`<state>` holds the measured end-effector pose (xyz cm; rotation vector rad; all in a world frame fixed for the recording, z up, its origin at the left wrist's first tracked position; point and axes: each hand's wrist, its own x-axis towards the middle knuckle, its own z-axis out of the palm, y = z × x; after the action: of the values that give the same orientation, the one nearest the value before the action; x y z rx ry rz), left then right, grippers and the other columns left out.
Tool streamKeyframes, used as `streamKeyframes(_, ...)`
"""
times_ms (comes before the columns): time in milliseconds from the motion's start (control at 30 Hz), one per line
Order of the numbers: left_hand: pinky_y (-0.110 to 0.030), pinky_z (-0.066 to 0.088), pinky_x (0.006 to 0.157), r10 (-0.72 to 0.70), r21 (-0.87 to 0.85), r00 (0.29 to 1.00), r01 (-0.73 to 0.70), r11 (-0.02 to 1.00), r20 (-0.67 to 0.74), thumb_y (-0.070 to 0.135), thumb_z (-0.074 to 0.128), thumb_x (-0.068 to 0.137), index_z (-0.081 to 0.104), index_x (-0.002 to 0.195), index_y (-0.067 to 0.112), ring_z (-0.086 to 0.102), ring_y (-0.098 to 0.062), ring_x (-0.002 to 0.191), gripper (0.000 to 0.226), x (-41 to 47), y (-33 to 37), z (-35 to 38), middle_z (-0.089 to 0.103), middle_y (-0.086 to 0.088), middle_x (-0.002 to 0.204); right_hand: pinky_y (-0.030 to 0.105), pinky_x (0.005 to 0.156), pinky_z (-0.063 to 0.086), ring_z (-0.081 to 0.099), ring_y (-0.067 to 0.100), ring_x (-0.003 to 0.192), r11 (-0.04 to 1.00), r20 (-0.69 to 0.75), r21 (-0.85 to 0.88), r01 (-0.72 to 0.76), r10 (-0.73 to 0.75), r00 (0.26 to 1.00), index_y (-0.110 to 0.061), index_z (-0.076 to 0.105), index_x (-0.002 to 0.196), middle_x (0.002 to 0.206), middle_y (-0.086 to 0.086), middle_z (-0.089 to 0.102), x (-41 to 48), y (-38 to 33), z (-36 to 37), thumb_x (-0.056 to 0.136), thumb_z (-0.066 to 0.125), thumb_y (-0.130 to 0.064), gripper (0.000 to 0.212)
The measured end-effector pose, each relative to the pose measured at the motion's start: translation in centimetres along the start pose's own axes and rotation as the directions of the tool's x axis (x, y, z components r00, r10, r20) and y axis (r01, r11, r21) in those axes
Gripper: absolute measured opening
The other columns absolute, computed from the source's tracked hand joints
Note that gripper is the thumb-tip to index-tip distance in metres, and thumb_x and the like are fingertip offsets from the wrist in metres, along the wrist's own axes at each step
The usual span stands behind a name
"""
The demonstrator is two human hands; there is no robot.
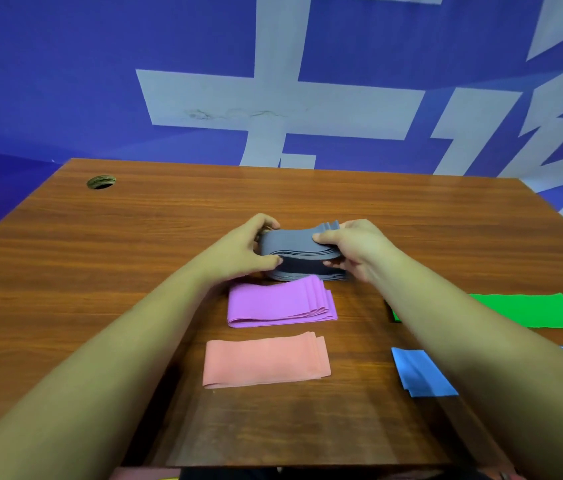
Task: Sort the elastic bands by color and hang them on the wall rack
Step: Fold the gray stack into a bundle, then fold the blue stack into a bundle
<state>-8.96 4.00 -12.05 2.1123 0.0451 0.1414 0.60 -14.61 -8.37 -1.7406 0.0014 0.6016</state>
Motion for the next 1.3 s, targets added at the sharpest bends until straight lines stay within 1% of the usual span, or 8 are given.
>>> streamKeyframes(167, -0.022, 0.048, 0.060, -0.011, 0.049, 0.999, 0.013, 0.999, -0.035, 0.012, 0.075, 0.080, 0.049, 0.115, 0.022, 0.048, 0.004, 0.063, 0.044, -1.1, -0.7, -1.9, 0.054, 0.005, 0.103, 0.025, 0.050, 0.057, 0.070, 0.028, 0.088, 0.992, 0.005, -0.087, 0.089, -0.089, 0.996, -0.010, 0.055, 0.086, 0.098, 0.015, 0.067, 0.5, 0.2, 2.1, 0.079, 0.078, -0.007, 0.024)
streamKeyframes(367, -0.013, 0.039, 0.059, -0.015, 0.234, 1.000, 0.012, 0.972, 0.008, 0.024, 0.080, 0.078, 0.047, 0.110, 0.024, 0.049, 0.006, 0.060, 0.046, -1.5, -1.2, -4.3, 0.056, 0.005, 0.093, 0.024, 0.049, 0.054, 0.064, 0.018, 0.070, 0.954, 0.024, -0.233, 0.187, -0.186, 0.982, -0.010, 0.059, 0.087, 0.088, 0.009, 0.065, 1.2, 0.3, 4.1, 0.077, 0.080, -0.010, 0.023)
streamKeyframes(600, -0.023, 0.040, 0.089, 0.076, 0.393, 0.997, -0.073, 0.916, 0.009, 0.036, 0.080, 0.077, 0.060, 0.105, 0.034, 0.052, -0.008, 0.099, 0.034, -2.1, -4.1, -3.1, 0.055, 0.003, 0.108, 0.028, 0.068, 0.034, 0.052, 0.018, 0.090, 0.637, 0.122, -0.647, 0.419, -0.456, 0.882, -0.024, 0.059, 0.102, 0.094, -0.003, 0.057, 1.9, 1.6, 3.6, 0.079, 0.078, -0.023, 0.030)
streamKeyframes(733, -0.003, 0.031, 0.088, 0.073, 0.335, 0.995, -0.045, 0.941, -0.071, 0.031, 0.076, 0.083, 0.067, 0.115, 0.029, 0.050, 0.001, 0.106, 0.033, -3.3, -5.0, -2.5, 0.054, 0.006, 0.116, 0.028, 0.078, 0.037, 0.052, 0.018, 0.097, 0.487, 0.231, -0.709, 0.511, -0.524, 0.820, -0.023, 0.063, 0.107, 0.099, -0.003, 0.055, 2.6, 3.1, 3.3, 0.081, 0.075, -0.026, 0.028)
streamKeyframes(900, -0.019, 0.026, 0.105, 0.036, 0.348, 0.986, 0.024, 0.937, -0.164, 0.027, 0.058, 0.096, 0.067, 0.124, 0.025, 0.042, -0.010, 0.124, 0.029, -4.3, -5.2, -1.7, 0.050, 0.006, 0.127, 0.035, 0.088, 0.041, 0.048, 0.020, 0.101, 0.347, 0.281, -0.753, 0.559, -0.599, 0.750, -0.022, 0.069, 0.090, 0.096, -0.002, 0.054, 2.8, 3.8, 3.4, 0.086, 0.071, -0.028, 0.008)
streamKeyframes(1033, -0.032, 0.026, 0.107, -0.005, 0.462, 0.972, 0.116, 0.879, -0.234, 0.027, 0.062, 0.093, 0.068, 0.119, 0.034, 0.038, -0.015, 0.124, 0.027, -4.2, -4.2, -1.1, 0.048, 0.004, 0.131, 0.040, 0.095, 0.042, 0.053, 0.023, 0.105, 0.402, 0.276, -0.745, 0.533, -0.542, 0.794, -0.023, 0.075, 0.093, 0.103, 0.001, 0.064, 2.2, 3.2, 2.8, 0.091, 0.064, -0.027, 0.012)
streamKeyframes(1133, -0.029, 0.022, 0.096, -0.043, 0.471, 0.963, 0.169, 0.866, -0.268, 0.023, 0.062, 0.088, 0.068, 0.112, 0.036, 0.038, -0.015, 0.123, 0.027, -4.2, -2.4, -1.0, 0.046, 0.007, 0.121, 0.028, 0.093, 0.041, 0.057, 0.018, 0.104, 0.552, 0.202, -0.631, 0.545, -0.562, 0.802, -0.019, 0.075, 0.099, 0.109, 0.002, 0.067, 0.9, 2.3, 1.4, 0.093, 0.060, -0.017, 0.017)
streamKeyframes(1300, -0.030, 0.037, 0.095, 0.102, 0.403, 0.943, 0.035, 0.915, -0.315, 0.025, 0.057, 0.082, 0.069, 0.100, 0.022, 0.050, -0.019, 0.103, 0.022, -4.5, 2.9, -0.1, 0.050, 0.001, 0.100, 0.019, 0.087, 0.039, 0.058, 0.009, 0.100, 0.546, 0.164, -0.604, 0.580, -0.628, 0.761, -0.017, 0.073, 0.107, 0.111, -0.001, 0.068, -3.6, 2.7, -3.2, 0.094, 0.057, -0.017, 0.020)
